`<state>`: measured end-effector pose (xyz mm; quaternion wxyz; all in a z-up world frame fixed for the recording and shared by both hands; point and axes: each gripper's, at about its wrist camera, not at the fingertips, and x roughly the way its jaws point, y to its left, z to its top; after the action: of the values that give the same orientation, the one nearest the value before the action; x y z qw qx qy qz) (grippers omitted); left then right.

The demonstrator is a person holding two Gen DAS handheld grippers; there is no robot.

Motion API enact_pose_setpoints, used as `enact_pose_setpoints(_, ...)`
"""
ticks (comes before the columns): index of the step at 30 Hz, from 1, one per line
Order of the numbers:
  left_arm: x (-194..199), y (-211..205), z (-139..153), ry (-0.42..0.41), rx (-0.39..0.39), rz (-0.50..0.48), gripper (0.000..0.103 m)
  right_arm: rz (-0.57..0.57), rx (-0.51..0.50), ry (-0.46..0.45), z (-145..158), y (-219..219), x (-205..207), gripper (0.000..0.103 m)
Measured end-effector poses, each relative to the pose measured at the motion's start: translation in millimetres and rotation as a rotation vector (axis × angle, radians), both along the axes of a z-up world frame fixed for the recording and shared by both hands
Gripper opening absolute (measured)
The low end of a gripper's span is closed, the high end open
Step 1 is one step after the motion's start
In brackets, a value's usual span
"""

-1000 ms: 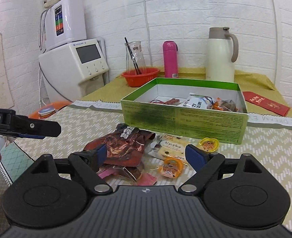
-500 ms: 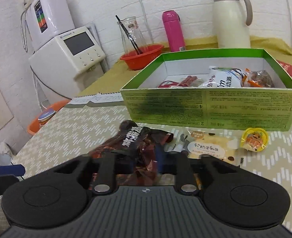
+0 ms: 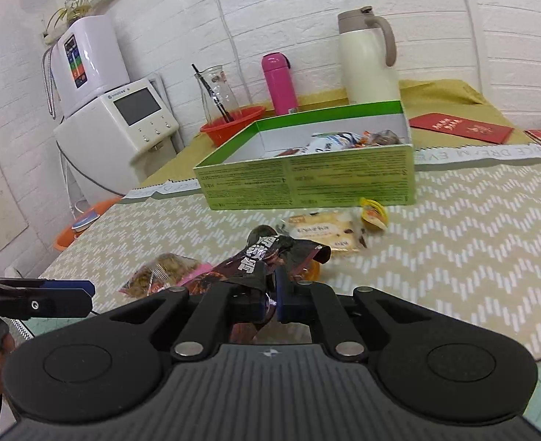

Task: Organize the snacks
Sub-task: 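Lift the brown jerky bag with the right tool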

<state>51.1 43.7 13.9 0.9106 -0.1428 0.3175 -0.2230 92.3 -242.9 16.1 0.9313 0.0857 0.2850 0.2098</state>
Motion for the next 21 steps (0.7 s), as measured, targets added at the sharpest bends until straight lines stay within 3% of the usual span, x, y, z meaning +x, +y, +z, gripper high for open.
enact_pose_setpoints(4,3,-31,-5,0.019,0.006,-0.094,0.097,-0.06,-0.042,0.036,-15,-16,-4,0.009)
enact_pose_setpoints(8,22,-61,-11,0.05,0.029,-0.139,0.093,-0.073,-0.003,0.059,-25,-28,-8,0.031)
enact_pose_setpoints(10,31,-70,-13,0.071,0.019,-0.162,0.073,-0.071,0.005,0.05,-28,-31,-12,0.035)
enact_pose_setpoints(11,35,-74,-13,0.078,0.018,-0.168,0.07,-0.072,0.007,0.045,-28,-33,-14,0.039)
enact_pose_setpoints(16,58,-91,-8,0.069,0.049,-0.149,0.07,-0.08,0.056,0.04,-29,-43,-18,0.05)
enact_pose_setpoints(21,79,-88,2,0.067,0.006,-0.126,0.074,-0.071,0.064,0.027,-28,-41,-19,0.064)
